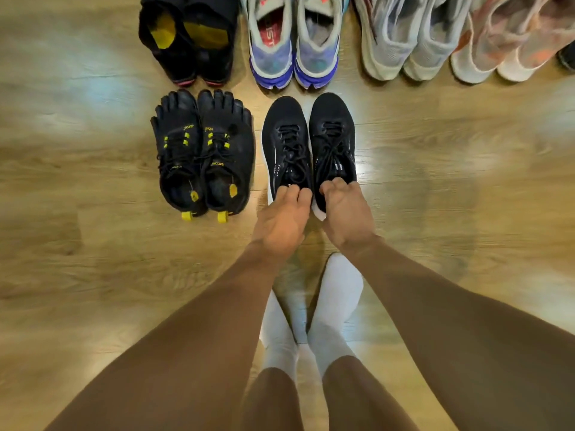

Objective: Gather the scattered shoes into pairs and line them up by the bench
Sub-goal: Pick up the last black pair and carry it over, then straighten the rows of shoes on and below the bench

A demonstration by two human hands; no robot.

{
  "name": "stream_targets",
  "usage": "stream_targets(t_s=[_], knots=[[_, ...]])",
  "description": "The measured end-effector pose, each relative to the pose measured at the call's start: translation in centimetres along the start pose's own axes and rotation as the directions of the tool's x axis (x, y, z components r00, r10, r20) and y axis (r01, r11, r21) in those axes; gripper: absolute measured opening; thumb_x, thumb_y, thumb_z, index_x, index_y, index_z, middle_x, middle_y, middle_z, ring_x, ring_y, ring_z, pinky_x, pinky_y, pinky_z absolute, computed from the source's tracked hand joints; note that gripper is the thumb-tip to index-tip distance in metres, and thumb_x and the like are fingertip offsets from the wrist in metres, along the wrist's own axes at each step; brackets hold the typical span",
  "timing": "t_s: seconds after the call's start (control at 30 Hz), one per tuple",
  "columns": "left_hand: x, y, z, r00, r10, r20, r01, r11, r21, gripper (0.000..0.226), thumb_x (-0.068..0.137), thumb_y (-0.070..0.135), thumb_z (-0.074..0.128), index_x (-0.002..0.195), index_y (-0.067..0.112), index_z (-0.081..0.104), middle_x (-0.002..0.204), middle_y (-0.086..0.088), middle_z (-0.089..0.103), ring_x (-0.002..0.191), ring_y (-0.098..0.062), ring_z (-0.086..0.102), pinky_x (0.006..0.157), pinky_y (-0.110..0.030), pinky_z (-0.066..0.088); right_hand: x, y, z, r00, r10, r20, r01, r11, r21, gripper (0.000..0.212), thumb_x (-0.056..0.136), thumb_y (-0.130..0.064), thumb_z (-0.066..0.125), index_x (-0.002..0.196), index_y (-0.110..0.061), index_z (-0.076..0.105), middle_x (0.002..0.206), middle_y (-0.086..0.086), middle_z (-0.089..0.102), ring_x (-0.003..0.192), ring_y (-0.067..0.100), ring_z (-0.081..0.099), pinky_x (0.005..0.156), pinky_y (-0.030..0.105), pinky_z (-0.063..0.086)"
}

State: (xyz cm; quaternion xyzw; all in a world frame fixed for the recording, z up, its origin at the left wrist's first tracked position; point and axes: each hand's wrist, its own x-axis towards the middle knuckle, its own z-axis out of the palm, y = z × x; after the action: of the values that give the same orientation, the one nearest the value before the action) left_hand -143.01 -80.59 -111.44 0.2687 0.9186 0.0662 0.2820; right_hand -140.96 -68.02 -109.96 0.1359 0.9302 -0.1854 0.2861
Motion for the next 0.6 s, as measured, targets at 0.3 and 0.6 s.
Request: stream_targets(t_s=[0.3, 0.6], knots=[[0.5, -0.9, 1.1, 0.984, -0.139, 0.111, 0.148, 0.986, -0.081, 0.038, 0.081, -0.002, 0.06, 0.111, 0.012, 0.043, 0.116, -0.009, 0.045, 0.105, -0.026, 0.043, 0.07, -0.031, 0.037, 1.2, -0.7, 0.5, 0.993, -0.035, 0.113, 0.037, 0.999, -0.012, 0.036, 0.085, 0.007, 0.054, 0.116, -0.013, 0.05, 0.113, 0.004, 0.05, 0.103, 0.023, 0.043, 0.074, 0.027, 0.044], [0.7, -0.6, -2.3, 0.894, -0.21, 0.395, 0.282, 0.95, -0.133, 0.04, 0.092, 0.011, 0.056, 0.131, 0.015, 0.046, 0.132, -0.008, 0.043, 0.119, -0.029, 0.048, 0.094, -0.039, 0.045, 0.2, -1.9, -1.1, 0.941, 0.037, 0.336, -0.006, 0.996, -0.093, 0.044, 0.091, 0.0, 0.048, 0.133, -0.012, 0.045, 0.131, 0.012, 0.049, 0.122, 0.03, 0.044, 0.095, 0.036, 0.044]])
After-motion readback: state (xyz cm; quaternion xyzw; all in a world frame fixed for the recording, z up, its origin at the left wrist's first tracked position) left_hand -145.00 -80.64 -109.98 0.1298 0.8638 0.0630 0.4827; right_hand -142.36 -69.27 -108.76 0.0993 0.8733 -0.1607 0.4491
